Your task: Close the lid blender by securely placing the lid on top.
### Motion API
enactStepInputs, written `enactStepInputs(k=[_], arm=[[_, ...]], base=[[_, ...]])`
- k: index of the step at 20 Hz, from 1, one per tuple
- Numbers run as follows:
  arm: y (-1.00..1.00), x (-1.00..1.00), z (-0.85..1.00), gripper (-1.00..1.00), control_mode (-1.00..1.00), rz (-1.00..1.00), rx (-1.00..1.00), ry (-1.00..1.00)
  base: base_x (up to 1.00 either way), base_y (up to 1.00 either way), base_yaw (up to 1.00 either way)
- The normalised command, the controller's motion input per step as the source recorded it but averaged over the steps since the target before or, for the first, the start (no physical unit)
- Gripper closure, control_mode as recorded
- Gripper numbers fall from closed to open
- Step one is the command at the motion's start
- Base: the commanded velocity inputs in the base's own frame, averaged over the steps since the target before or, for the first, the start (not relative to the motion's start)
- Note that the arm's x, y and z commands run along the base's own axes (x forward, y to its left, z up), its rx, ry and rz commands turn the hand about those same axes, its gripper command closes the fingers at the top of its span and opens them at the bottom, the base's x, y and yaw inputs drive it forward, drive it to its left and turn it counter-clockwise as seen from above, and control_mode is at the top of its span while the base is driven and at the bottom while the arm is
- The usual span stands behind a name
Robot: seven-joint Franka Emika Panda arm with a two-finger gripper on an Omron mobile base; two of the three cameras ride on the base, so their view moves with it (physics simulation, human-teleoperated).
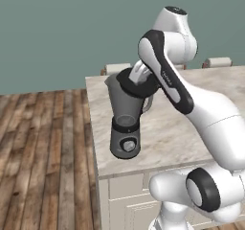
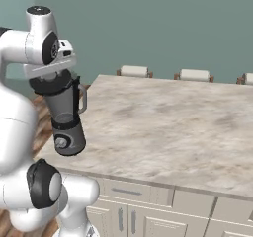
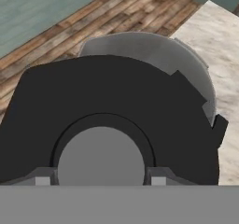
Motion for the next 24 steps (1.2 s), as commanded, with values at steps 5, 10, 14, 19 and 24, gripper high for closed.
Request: enactStepInputs(k=[5,10,14,19,24], arm=[[0.20,0.03,0.28,1.00,-1.00,0.00,-0.05,0.01],[0.12,0.23,0.06,1.00,-1.00,0.00,-0.03,0.00],[0.02,0.40,-0.04,1.00,-1.00,0.00,-0.01,0.01],[0.01,0.42,-0.03,1.00,-1.00,0.00,0.00,0.03],[0.03,0.28,0.00,1.00,-1.00,0.00,0.00,0.06]], base=[[0.00,0.00,0.00],[0.00,0.00,0.00],[0.00,0.00,0.00],[0.00,0.00,0.00],[0.00,0.00,0.00]])
